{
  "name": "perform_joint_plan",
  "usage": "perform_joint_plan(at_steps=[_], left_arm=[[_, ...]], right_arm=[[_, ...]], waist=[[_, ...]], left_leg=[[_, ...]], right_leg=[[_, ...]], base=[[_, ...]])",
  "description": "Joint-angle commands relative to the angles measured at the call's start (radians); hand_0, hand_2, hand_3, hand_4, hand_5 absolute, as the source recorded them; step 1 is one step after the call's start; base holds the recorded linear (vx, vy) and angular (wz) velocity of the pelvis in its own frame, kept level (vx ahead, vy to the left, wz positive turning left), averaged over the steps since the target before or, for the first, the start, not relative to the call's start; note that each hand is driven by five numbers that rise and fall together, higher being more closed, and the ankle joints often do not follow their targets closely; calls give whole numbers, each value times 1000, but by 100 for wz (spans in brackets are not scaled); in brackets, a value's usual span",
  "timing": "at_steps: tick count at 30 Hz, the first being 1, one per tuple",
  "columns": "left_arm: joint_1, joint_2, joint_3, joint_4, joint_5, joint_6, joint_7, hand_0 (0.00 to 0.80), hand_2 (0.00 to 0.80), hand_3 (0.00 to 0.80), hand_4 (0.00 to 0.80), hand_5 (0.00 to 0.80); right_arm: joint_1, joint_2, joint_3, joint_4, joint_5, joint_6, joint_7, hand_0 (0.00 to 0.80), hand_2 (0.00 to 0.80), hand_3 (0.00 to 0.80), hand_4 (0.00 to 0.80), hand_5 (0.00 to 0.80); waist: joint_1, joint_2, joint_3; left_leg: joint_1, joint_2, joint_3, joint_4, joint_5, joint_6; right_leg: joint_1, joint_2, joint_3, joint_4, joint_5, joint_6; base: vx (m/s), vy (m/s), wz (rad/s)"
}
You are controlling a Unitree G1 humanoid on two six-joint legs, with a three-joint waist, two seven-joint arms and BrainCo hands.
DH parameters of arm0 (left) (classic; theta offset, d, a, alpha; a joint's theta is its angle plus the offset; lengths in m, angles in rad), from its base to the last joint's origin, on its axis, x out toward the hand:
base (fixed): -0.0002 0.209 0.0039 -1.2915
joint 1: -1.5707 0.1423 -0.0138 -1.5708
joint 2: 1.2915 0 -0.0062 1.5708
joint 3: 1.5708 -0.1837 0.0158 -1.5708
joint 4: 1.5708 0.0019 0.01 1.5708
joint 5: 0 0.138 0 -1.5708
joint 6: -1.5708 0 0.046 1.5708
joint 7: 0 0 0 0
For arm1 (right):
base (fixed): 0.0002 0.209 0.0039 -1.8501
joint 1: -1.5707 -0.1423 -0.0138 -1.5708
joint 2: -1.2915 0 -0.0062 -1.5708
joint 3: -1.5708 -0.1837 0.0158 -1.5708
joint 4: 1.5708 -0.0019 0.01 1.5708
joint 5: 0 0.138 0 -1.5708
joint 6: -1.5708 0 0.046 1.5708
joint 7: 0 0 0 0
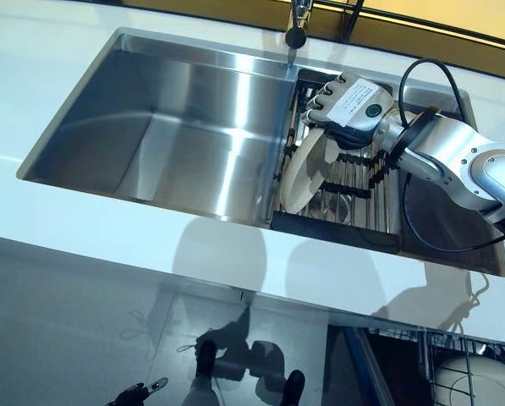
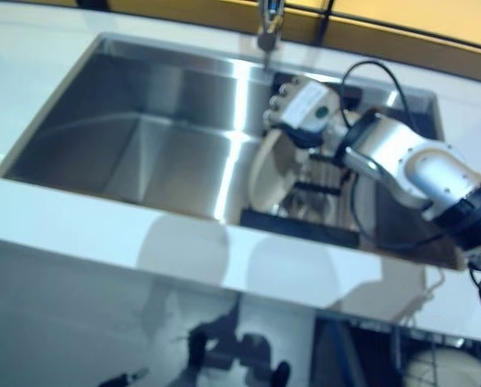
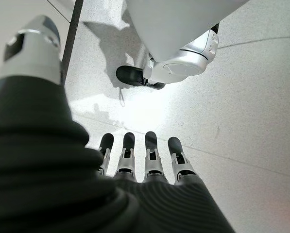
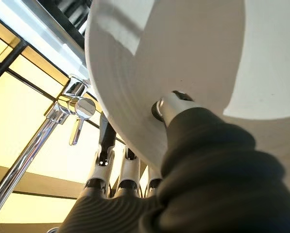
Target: Take plates into dishwasher
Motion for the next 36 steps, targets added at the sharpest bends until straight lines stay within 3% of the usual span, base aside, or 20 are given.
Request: perform_joint_plan(at_steps=[1, 8, 21, 30, 36], left_arm=[[-3, 26, -18, -3, -20, -3, -9, 0, 0, 0, 0, 0], [-1, 27, -13, 2, -11, -5, -9, 0, 0, 0, 0, 0], [30, 23, 6, 20, 43, -17, -8, 0, 0, 0, 0, 0], [50, 18, 17, 49, 89, -19, -7, 0, 0, 0, 0, 0], [68, 7, 19, 65, 117, -17, -10, 0, 0, 0, 0, 0]], right_arm=[[-87, -12, 60, -23, 1, 16, -2, 800, 800, 800, 800, 800], [-79, -17, 53, -14, -25, 2, -13, 800, 800, 800, 800, 800], [-23, -93, -8, 77, -21, 72, -63, 800, 800, 800, 800, 800], [34, -178, -70, 138, -51, 86, -113, 800, 800, 800, 800, 800], [85, -237, -124, 165, -72, 135, -129, 800, 800, 800, 800, 800]], waist=[[17, -44, 17], [15, -49, 7], [-19, -80, -67], [-72, -94, -145], [-108, -90, -197]], left_leg=[[-2, 13, 19, -8, -30, 18], [5, 16, 22, -8, -34, 18], [62, 27, 55, -8, -64, 22], [132, 45, 99, -8, -90, 23], [181, 52, 126, -8, -110, 23]], right_leg=[[-31, -46, 7, 16, 65, 71], [-25, -42, 6, 14, 64, 71], [15, -28, 31, 6, 54, 76], [54, -16, 81, 0, 49, 86], [80, -9, 121, -1, 39, 91]], base=[[0, 0, 0], [0, 0, 0], [11, -12, -1], [36, -6, -18], [43, 24, -21]])
